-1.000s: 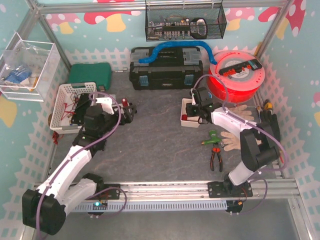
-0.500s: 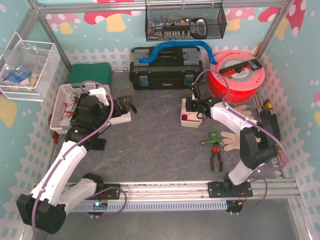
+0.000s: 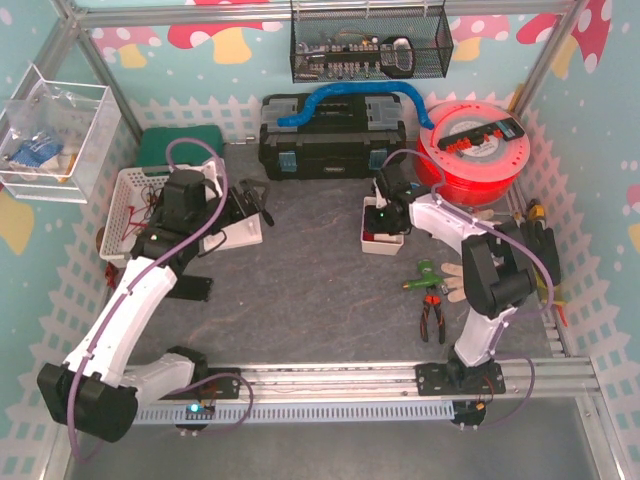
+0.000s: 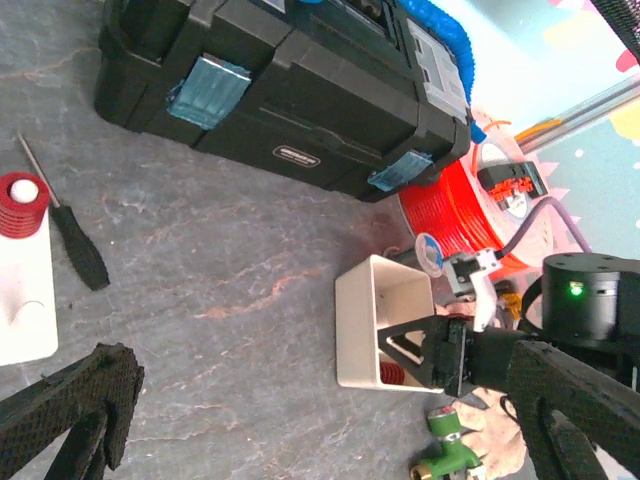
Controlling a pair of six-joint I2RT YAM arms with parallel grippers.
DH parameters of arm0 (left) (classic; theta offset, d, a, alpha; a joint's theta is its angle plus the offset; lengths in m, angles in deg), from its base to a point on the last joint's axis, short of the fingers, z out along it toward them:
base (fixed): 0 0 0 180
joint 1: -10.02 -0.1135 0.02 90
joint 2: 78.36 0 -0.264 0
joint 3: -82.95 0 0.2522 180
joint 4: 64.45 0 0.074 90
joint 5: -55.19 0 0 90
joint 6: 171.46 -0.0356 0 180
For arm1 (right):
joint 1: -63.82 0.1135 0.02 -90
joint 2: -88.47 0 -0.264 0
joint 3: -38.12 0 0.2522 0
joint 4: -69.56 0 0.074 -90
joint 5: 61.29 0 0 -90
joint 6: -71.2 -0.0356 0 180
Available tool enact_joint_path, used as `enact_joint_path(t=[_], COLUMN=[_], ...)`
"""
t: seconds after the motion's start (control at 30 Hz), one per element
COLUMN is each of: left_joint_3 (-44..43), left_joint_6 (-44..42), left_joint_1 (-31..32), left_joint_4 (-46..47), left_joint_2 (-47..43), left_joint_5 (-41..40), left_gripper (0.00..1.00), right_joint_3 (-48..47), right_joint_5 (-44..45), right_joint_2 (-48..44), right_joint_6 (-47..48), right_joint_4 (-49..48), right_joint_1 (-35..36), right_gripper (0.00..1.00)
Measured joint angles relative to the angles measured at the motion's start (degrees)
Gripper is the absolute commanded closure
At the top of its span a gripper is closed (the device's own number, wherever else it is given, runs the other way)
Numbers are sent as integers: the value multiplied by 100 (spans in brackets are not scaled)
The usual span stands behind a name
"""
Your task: Install the large spring
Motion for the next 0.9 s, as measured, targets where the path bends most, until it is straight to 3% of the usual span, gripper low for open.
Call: enact_joint_path(t=[0.5,0.6,0.8,0.9], left_joint_3=[-699,-710,-710,-710], left_joint_6=[-157,-155,-155,-151], left_joint_1=[0,0,0,0], left_joint_4=[-413,-431,-439,-450], left_joint_2=[210,216,160,63], left_joint_5=[-26,-28,-109,-234], left_gripper=[1,1,1,1], right_joint_3=[-267,-334,-564,-579], right_joint_5=[-55,33,192,245], right_joint_2=[802,1008,1189,1207], right_joint_6=[-229,-225,-210,-138], right_joint_4=[358,291,81,13], right_joint_1=[-11,-11,-11,-11], right_gripper=[57,63,88,93])
